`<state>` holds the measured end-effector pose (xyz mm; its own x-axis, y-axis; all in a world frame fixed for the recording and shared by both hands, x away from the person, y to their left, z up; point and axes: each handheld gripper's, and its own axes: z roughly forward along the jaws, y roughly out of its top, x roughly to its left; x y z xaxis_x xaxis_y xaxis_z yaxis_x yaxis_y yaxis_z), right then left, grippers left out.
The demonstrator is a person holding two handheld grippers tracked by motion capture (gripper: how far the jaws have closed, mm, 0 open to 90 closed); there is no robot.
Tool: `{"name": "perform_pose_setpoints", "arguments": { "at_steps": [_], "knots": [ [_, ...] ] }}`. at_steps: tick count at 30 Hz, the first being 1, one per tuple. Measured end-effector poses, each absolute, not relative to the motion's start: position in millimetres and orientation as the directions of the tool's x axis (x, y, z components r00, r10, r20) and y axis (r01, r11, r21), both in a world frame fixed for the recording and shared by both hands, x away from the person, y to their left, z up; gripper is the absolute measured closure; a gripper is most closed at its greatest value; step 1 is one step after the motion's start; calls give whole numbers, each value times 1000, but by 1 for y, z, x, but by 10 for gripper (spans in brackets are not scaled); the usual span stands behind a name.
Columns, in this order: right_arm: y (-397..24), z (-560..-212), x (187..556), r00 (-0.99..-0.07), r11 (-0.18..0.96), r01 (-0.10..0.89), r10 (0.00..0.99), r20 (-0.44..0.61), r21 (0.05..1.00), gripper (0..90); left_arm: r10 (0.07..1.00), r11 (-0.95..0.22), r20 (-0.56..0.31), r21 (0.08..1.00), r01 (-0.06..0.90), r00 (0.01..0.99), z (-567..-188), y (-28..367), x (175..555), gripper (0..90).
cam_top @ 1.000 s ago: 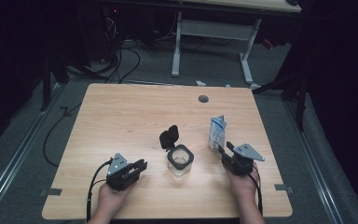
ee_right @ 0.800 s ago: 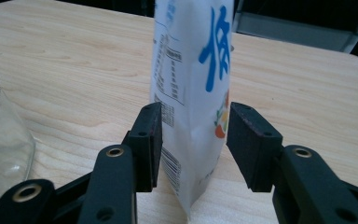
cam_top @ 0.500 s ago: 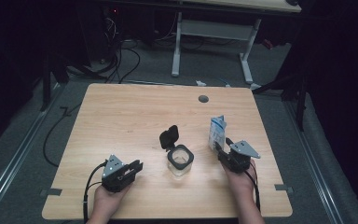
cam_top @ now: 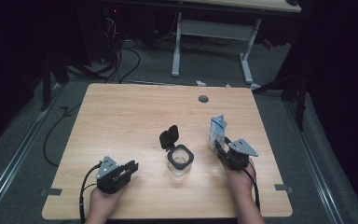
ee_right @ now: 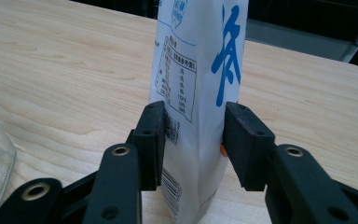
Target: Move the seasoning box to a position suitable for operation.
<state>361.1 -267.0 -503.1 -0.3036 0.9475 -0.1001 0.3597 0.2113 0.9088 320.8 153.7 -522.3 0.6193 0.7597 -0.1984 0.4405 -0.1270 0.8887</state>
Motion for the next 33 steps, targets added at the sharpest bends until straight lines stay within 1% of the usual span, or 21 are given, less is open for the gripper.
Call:
{"name": "perform_pose_setpoints", "arguments": {
  "at_steps": [4,11,15,18,26,30,33],
  "knots": [
    [-270,-503,361,-313,199,366,946,-81,909,669,758,-126,-200,889,440,621,-522,153,321,759],
    [-270,-502,359,-318,206,356,944,-89,912,744,756,-126,-202,889,441,623,-523,153,321,758],
    [-270,-501,357,-322,204,345,942,-88,916,814,755,-126,-202,889,440,623,-523,153,321,758],
    [-272,-500,357,-326,190,351,943,-70,917,822,754,-127,-201,889,439,625,-523,153,321,758],
    [-273,-499,357,-334,193,357,940,-68,914,826,751,-135,-192,892,432,632,-521,153,320,739],
    [-274,-498,357,-333,150,368,943,-20,918,835,748,-135,-189,895,425,636,-521,153,320,736],
    [-273,-496,355,-325,155,362,945,-32,919,850,746,-136,-188,896,423,638,-521,153,320,733]
  ]
}}
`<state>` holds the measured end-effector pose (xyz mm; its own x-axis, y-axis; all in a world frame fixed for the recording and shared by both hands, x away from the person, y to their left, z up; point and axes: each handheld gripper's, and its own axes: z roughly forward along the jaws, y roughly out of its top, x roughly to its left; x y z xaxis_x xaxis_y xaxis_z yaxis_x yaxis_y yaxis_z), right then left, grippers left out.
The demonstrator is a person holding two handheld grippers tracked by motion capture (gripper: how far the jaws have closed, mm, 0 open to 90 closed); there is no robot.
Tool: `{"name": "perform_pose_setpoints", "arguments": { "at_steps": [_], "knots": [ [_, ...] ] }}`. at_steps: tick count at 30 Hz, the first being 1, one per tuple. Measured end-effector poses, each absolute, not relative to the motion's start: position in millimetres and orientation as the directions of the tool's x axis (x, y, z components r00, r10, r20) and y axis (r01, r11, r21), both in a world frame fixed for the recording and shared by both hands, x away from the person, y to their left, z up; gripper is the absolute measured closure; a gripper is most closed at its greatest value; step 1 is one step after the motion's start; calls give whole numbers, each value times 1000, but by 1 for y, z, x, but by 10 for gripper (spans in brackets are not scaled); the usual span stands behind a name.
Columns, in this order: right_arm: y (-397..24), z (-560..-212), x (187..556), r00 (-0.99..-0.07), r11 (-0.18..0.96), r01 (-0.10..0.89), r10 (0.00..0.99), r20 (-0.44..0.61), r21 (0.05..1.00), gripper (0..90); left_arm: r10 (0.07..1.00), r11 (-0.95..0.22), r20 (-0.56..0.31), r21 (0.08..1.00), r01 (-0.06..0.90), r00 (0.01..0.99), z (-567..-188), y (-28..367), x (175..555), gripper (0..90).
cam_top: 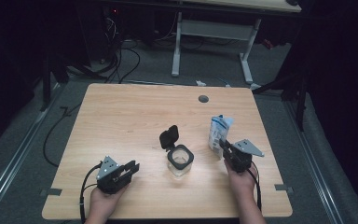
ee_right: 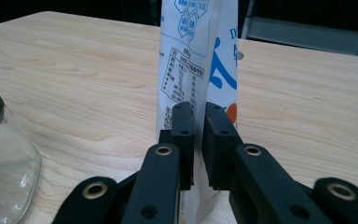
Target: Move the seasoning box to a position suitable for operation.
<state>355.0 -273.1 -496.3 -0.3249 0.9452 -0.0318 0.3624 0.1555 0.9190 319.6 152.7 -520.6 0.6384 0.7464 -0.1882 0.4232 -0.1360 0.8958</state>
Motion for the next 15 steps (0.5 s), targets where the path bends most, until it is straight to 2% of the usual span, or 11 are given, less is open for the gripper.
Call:
{"name": "perform_pose_setpoints", "arguments": {
  "at_steps": [7,15],
  "knots": [
    [-270,-496,352,-337,193,347,939,-70,918,862,739,-149,-180,896,419,649,-521,151,319,719],
    [-271,-495,353,-346,176,362,937,-44,915,869,713,-152,-183,902,404,677,-521,148,318,696]
  ]
}}
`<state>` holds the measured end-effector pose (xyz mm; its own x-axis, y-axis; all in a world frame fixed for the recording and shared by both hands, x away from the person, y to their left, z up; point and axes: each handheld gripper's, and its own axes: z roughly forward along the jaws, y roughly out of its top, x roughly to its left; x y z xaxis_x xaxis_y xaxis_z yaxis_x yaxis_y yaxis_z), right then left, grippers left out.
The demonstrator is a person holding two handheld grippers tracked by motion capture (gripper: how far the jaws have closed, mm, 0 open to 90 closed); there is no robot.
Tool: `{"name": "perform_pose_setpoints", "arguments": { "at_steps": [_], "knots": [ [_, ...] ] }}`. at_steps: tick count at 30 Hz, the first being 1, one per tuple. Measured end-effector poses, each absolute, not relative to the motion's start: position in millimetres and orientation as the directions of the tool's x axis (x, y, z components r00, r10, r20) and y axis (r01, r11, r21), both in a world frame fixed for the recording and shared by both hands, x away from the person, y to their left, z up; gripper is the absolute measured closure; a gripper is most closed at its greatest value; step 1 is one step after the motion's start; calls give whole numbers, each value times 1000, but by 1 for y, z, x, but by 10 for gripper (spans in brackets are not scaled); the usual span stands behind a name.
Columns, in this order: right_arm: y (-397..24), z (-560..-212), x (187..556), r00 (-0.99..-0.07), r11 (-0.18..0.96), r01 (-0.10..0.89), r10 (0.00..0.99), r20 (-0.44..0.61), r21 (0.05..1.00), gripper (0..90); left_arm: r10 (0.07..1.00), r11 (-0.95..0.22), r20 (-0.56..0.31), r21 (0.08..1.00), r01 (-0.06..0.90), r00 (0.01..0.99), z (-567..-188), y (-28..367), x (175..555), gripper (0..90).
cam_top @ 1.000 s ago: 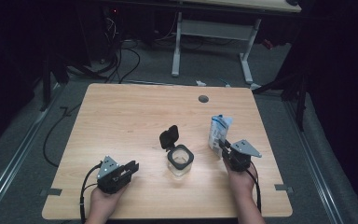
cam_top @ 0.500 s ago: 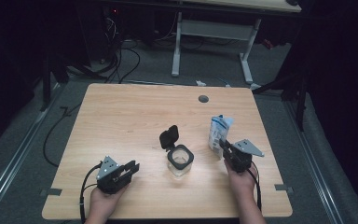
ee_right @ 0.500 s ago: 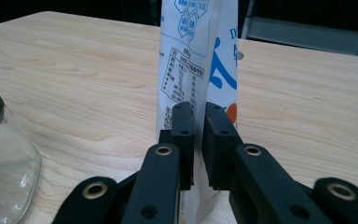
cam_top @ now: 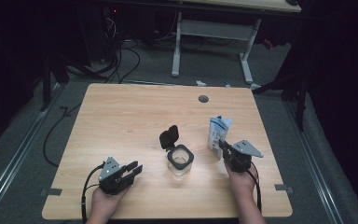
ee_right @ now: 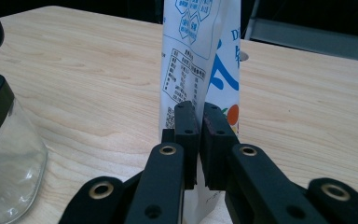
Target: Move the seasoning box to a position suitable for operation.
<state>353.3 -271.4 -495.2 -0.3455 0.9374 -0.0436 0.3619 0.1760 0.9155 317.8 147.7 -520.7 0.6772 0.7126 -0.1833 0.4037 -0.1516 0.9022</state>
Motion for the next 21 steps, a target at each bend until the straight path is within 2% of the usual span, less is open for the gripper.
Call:
{"name": "perform_pose_setpoints", "arguments": {
  "at_steps": [5,12,21],
  "knots": [
    [-271,-491,354,-354,212,380,933,-70,901,872,683,-142,-200,907,397,703,-519,148,319,661],
    [-278,-481,361,-345,178,447,938,-15,876,877,647,-167,-191,909,382,738,-521,143,321,652],
    [-279,-466,366,-379,216,520,925,-4,826,879,617,-186,-194,906,381,763,-522,137,318,593]
  ]
}}
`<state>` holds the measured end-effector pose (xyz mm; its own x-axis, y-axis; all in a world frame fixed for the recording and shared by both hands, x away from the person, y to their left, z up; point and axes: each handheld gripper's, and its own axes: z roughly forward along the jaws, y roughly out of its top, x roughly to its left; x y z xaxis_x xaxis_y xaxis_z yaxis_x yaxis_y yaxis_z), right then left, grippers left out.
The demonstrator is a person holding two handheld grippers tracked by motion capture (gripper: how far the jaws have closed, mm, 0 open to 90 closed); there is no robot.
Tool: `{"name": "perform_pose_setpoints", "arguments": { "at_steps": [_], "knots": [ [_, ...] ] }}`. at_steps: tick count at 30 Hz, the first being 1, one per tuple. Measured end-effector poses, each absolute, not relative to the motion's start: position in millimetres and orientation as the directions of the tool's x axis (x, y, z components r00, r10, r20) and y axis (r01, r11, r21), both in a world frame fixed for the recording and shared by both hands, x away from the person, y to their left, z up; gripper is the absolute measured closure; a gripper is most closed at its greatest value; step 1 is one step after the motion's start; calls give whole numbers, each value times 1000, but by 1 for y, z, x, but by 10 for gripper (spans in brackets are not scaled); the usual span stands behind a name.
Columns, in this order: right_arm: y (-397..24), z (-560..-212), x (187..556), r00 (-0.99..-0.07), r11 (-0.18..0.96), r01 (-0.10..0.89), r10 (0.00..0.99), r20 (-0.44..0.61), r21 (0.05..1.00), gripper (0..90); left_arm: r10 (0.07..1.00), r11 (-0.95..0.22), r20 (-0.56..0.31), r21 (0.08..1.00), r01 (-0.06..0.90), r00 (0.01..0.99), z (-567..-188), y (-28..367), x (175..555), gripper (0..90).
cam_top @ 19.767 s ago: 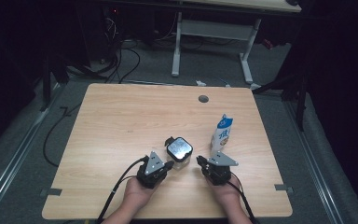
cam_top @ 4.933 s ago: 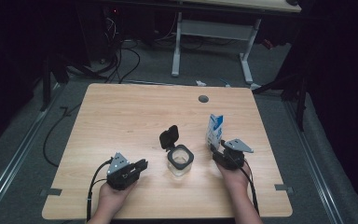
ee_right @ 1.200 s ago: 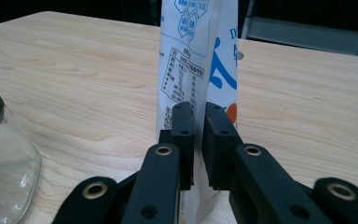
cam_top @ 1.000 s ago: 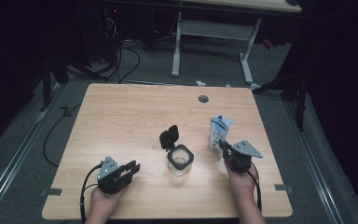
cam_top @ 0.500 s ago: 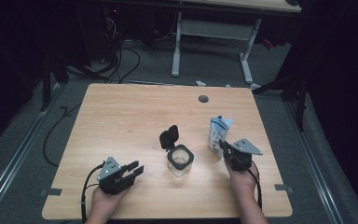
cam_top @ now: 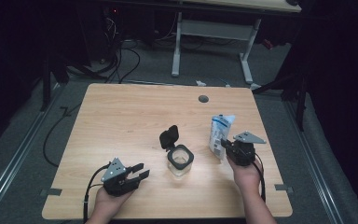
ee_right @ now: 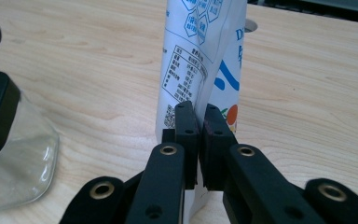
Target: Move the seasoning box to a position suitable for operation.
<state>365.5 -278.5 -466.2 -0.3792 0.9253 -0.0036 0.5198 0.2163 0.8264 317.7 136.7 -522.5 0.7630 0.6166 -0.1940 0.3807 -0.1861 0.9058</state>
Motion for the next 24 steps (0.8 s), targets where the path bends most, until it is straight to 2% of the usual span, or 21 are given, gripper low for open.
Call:
{"name": "perform_pose_setpoints", "arguments": {
  "at_steps": [12,24],
  "knots": [
    [-275,-447,362,-450,317,580,893,-30,751,881,615,-162,-219,905,393,758,-524,134,319,550],
    [-277,-432,364,-505,380,640,863,-7,668,883,605,-152,-218,912,380,766,-522,133,318,546]
  ]
}}
